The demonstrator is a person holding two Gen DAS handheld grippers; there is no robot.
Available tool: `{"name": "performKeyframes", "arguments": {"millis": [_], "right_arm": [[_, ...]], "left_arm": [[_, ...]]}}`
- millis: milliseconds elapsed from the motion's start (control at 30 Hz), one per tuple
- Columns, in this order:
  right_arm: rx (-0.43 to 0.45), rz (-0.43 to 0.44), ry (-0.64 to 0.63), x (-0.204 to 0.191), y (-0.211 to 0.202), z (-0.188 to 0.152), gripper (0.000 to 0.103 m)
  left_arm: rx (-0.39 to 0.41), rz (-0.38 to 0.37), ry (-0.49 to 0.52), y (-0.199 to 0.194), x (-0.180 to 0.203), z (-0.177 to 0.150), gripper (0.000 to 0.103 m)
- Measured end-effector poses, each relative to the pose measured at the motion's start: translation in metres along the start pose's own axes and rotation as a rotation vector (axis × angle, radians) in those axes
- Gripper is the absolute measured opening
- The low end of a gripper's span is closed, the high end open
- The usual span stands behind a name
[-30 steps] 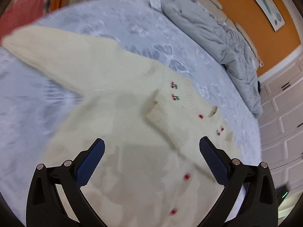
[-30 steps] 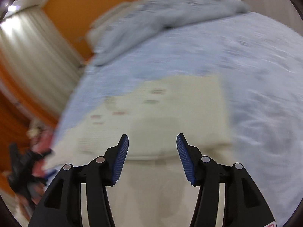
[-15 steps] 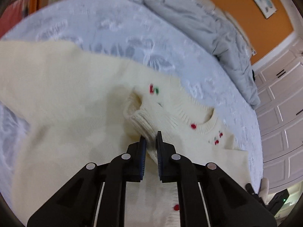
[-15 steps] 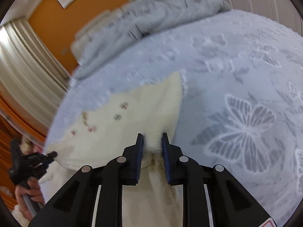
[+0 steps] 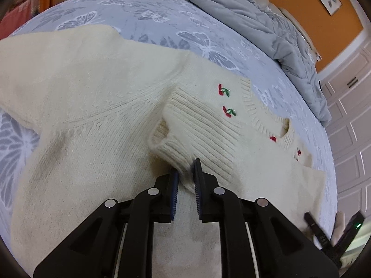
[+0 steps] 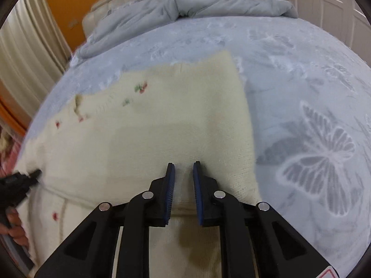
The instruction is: Fold small clothes
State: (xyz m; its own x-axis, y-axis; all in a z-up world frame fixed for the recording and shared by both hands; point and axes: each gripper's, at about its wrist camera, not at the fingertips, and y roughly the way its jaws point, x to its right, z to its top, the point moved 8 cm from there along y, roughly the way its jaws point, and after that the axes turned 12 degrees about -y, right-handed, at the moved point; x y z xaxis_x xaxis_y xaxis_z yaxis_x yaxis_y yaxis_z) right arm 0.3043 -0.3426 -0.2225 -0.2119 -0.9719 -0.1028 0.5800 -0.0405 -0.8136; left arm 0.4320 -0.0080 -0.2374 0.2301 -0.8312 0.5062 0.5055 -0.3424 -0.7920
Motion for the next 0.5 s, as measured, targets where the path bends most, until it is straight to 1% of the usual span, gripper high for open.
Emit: {"name": "performKeyframes", "arguments": {"millis": [33,67,100,133,167,200,233,267,300,333,367,400,433,467,500], "right_arm": [[0.007,-0.002,0.015,-0.002,-0.007,0.004,0.014],[0.048,0.020,0.020,-0.008,-0.019,0.010,0.014],[0.074,0.012,0.008,-0.010,-0.024,0.010,0.014],[0.041,-0.049,-0.028,-0.008,-0.015,0.006,0.014],[-0.044,-0.077,-0.052,-0.006,0.005,-0.005,0.013],[-0.017,-0.081,-0.064,-0.006,0.005,-0.007,0.013],[-0.018,-0.107,-0.087,-0.010,-0.002,-0.005,0.014],[-0.033,-0.118,-0.094,-0.013,-0.007,-0.003,0.017],[-0.025,-0.102,-0.093,-0.021,-0.017,-0.001,0.024],[-0.006,-0.076,-0.087,-0.026,-0.027,-0.002,0.028],[0.019,-0.027,-0.080,-0.037,-0.040,-0.006,0.033],[0.029,0.008,-0.077,-0.046,-0.051,-0.011,0.048],[0.032,0.028,-0.079,-0.054,-0.058,-0.021,0.055],[0.030,0.054,-0.083,-0.061,-0.067,-0.034,0.055],[0.021,0.078,-0.089,-0.068,-0.070,-0.046,0.055]], "left_arm": [[-0.001,-0.007,0.006,0.000,0.000,0.000,0.013],[-0.001,-0.014,0.005,0.000,-0.001,0.001,0.014],[0.001,-0.027,0.000,0.000,-0.003,0.001,0.014],[0.003,-0.039,-0.008,-0.001,-0.005,0.000,0.014],[0.004,-0.052,-0.023,-0.003,-0.007,0.000,0.014],[-0.003,-0.069,-0.052,-0.007,-0.008,0.001,0.014],[-0.007,-0.081,-0.076,-0.012,-0.011,0.002,0.016],[-0.002,-0.098,-0.102,-0.020,-0.014,0.005,0.016],[0.039,-0.117,-0.136,-0.038,-0.023,0.014,0.016],[0.077,-0.127,-0.162,-0.052,-0.034,0.023,0.025],[0.110,-0.128,-0.191,-0.067,-0.048,0.033,0.034],[0.151,-0.107,-0.243,-0.085,-0.075,0.048,0.058],[0.190,-0.068,-0.301,-0.098,-0.105,0.062,0.067],[0.217,-0.037,-0.348,-0.107,-0.128,0.072,0.068],[0.250,0.012,-0.432,-0.119,-0.169,0.089,0.068]]}}
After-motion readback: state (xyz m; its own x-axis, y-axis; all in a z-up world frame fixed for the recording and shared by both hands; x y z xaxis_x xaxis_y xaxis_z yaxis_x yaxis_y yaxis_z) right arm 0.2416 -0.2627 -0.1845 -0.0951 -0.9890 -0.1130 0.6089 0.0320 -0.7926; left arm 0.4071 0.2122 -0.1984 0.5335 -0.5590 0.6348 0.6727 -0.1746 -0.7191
